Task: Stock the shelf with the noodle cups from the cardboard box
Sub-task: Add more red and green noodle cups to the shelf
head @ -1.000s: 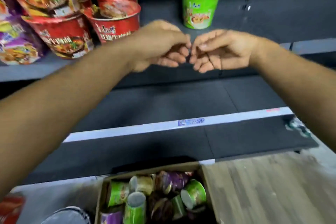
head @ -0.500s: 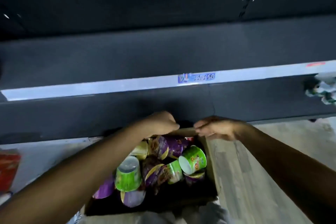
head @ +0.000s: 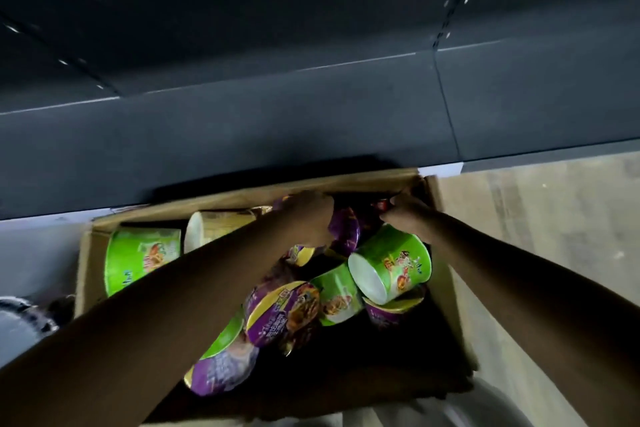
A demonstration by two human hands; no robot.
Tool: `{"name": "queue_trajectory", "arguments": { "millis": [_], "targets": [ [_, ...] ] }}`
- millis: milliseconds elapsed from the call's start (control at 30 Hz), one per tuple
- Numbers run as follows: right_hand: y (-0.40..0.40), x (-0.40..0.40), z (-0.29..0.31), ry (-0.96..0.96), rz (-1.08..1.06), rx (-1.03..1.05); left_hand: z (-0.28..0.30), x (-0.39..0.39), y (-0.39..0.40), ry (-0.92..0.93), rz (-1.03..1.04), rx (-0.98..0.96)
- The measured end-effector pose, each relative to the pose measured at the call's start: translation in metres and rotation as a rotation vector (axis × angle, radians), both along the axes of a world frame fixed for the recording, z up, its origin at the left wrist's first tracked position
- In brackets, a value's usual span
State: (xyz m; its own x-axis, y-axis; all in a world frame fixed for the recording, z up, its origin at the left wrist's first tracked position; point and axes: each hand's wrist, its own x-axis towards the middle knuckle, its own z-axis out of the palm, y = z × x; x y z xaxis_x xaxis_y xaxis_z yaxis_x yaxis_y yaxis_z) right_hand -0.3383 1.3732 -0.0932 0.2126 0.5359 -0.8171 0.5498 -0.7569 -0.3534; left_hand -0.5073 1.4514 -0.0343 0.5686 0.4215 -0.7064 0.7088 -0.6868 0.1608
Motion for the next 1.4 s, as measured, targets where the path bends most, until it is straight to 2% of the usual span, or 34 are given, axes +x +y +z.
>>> {"name": "queue_trajectory", "arguments": {
  "millis": [133, 267, 300, 367, 467, 533, 633, 733, 900, 1000, 1133, 1267, 1400],
  "targets": [
    [0.002, -0.001, -0.046, -0.006, 0.039, 0.009, -0.051, 0.002, -0.006, 0.026, -0.068, 0.052],
    [-0.006, -0.005, -0.054, 0.007, 0.237, -0.078, -0.053, 0.005, -0.021, -0.004, -0.271, 0.268],
    [-0.007, -0.005, -0.052, -0.014, 0.259, -0.107, -0.053, 0.006, -0.029, -0.028, -0.267, 0.245],
    [-0.007, -0.004, -0.047, -0.039, 0.267, -0.156, -0.053, 0.009, -0.046, -0.03, -0.129, 0.067],
    [-0.015, -0.001, -0.039, -0.084, 0.193, -0.102, -0.042, 0.007, -0.066, 0.023, 0.09, -0.172],
    [-0.027, 0.005, -0.027, -0.087, 0.078, -0.055, -0.028, 0.004, -0.072, 0.035, 0.151, -0.24],
    [-0.054, 0.008, -0.001, 0.065, -0.25, 0.071, 0.008, 0.0, -0.073, 0.01, 0.258, -0.312],
    [-0.076, 0.007, 0.053, 0.217, -0.419, 0.149, 0.055, -0.005, -0.065, 0.02, 0.438, -0.425],
    [-0.063, 0.017, 0.191, 0.509, -0.466, 0.159, 0.154, -0.004, -0.038, -0.082, 0.756, -0.603],
    [-0.043, 0.026, 0.28, 0.631, -0.48, 0.229, 0.23, -0.001, -0.019, -0.113, 0.942, -0.784],
    [-0.018, 0.03, 0.387, 0.646, -0.535, 0.395, 0.328, -0.001, 0.004, -0.214, 0.977, -0.997],
    [-0.005, 0.034, 0.485, 0.748, -0.642, 0.589, 0.425, -0.01, 0.014, -0.403, 0.97, -1.09],
    [0.001, 0.035, 0.57, 0.896, -0.58, 0.751, 0.508, -0.018, 0.02, -0.562, 0.878, -1.135]
  ]
}}
